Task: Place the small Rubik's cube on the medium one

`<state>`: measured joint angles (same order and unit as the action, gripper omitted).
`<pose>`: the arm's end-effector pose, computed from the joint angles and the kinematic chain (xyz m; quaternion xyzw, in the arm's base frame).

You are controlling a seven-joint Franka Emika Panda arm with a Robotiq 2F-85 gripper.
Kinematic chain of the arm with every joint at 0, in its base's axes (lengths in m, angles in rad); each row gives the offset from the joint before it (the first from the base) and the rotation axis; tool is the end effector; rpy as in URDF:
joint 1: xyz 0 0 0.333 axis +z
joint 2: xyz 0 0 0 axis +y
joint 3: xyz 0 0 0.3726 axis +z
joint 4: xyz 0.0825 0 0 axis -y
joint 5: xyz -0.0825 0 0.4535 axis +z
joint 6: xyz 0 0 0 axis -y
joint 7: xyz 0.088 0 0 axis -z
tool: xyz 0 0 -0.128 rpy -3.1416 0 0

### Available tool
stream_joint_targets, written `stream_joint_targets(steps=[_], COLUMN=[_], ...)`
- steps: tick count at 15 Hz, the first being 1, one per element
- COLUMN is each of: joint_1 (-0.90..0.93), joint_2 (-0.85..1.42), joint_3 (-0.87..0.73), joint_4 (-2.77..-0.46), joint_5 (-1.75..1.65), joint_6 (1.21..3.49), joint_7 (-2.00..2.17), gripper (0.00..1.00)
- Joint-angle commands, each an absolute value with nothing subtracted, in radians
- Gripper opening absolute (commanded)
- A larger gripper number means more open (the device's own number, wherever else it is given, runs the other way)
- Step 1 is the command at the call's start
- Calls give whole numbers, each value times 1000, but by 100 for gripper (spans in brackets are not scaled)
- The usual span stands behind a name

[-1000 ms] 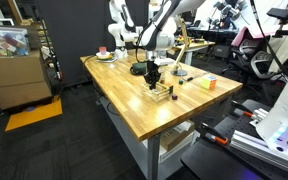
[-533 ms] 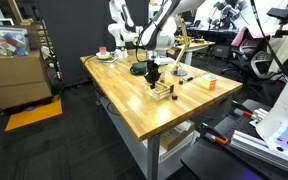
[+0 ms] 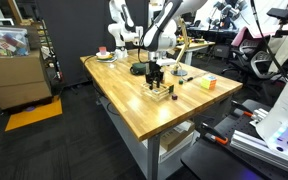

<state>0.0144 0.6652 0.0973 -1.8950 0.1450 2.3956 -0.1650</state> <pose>0.6751 0.0787 0.1032 -0.9911 -0.0726 0.0797 0.0775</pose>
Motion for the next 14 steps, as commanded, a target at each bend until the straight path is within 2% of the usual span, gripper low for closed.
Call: stream_joint_targets(steps=[1, 3, 14], joint_1=[-3, -5, -25], joint_2=[670, 674, 673], joint_3=[109, 108, 115], joint_4=[-1908, -1907, -1910], joint_5=[141, 141, 168], joint_6=[2416, 2414, 2468], joint_7=[-177, -177, -158], gripper=[97, 100, 100])
